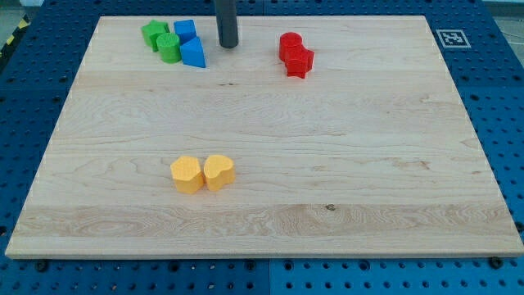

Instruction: Push the red star to the center of the board

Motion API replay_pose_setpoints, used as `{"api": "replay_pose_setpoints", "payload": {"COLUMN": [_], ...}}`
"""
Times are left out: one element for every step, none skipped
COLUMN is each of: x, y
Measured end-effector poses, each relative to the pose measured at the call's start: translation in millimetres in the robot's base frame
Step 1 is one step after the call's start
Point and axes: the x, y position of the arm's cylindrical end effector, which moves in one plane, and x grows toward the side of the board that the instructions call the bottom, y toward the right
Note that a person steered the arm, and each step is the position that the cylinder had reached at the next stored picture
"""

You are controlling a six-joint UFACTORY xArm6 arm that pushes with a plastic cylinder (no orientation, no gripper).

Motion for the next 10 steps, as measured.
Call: {"api": "replay_pose_setpoints", "payload": {"x": [-11.8, -12.3, -12.1, -12.1, -12.1, -15.5, 5.7, 14.7, 31.1, 38.0], "y": [20.3, 54.1, 68.1, 69.3, 79.0, 101.1, 123.2, 145.2, 156.8, 143.4]}}
